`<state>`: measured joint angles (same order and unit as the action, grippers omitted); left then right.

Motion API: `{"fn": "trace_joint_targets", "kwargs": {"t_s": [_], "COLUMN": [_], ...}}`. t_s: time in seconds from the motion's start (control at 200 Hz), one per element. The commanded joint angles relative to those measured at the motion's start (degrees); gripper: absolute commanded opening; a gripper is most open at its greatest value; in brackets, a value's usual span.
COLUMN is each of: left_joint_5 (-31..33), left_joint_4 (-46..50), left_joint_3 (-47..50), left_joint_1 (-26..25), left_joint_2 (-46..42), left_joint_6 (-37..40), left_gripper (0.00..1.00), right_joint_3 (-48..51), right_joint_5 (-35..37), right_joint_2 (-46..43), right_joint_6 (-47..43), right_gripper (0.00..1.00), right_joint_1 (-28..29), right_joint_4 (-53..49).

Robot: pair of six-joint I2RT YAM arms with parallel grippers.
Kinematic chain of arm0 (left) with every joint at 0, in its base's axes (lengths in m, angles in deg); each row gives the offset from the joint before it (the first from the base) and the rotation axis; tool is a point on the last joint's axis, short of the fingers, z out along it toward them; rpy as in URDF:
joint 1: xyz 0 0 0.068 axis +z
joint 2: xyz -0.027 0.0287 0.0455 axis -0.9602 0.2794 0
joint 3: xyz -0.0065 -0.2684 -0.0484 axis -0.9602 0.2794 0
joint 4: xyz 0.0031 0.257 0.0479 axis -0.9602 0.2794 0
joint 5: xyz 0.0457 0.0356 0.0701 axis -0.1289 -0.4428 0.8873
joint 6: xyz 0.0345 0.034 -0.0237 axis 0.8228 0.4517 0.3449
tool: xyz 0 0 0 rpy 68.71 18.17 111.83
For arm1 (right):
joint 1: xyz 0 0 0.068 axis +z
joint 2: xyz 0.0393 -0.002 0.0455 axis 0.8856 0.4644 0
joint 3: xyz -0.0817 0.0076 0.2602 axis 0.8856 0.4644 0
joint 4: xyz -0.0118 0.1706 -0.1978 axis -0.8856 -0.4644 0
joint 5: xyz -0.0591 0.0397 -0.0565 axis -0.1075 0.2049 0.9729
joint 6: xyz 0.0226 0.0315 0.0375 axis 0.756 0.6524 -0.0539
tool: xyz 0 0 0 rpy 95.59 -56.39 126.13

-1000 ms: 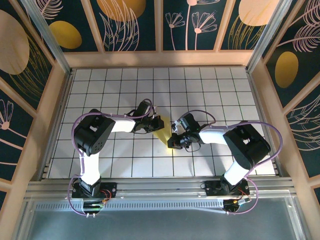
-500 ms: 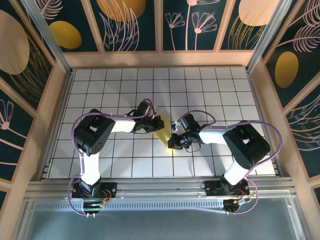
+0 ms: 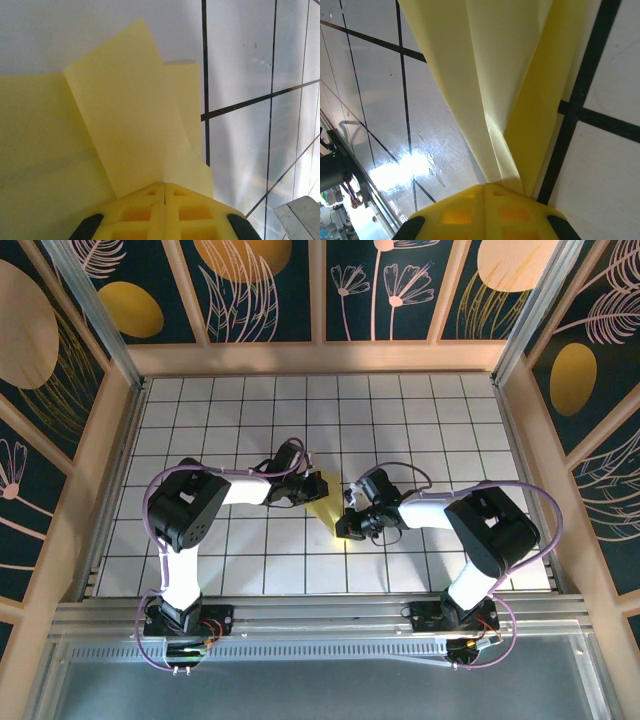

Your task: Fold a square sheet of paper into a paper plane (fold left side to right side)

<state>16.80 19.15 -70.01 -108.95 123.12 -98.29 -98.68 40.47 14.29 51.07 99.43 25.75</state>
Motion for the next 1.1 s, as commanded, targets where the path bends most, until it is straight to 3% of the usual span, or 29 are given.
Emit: {"fn": "trace_joint_targets", "kwargs": {"t_s": [0.0,0.455,1.096], "left_joint_5": [4.85,4.78,4.67], "left_joint_4": [8.24,8.15,8.22], "left_joint_3": [1.80,1.78,1.67], "left_joint_1": [0.29,0.29,0.29], "left_joint_2": [1.59,1.47,1.64], "left_joint_6": [0.33,0.22,0.25], "left_gripper": [0.00,0.00,0.00], "right_joint_3": [2.83,-1.27,-3.85], "right_joint_5": [0.31,-5.37,3.77], "right_joint_2": [0.61,-9.62,1.66], "right_joint_6": [0.65,0.24,1.18], "right_gripper": [0.00,0.00,0.00], "right_joint_1": [0.20,-1.09,-1.13], "right_joint_4": [-3.81,-4.17,1.20]}}
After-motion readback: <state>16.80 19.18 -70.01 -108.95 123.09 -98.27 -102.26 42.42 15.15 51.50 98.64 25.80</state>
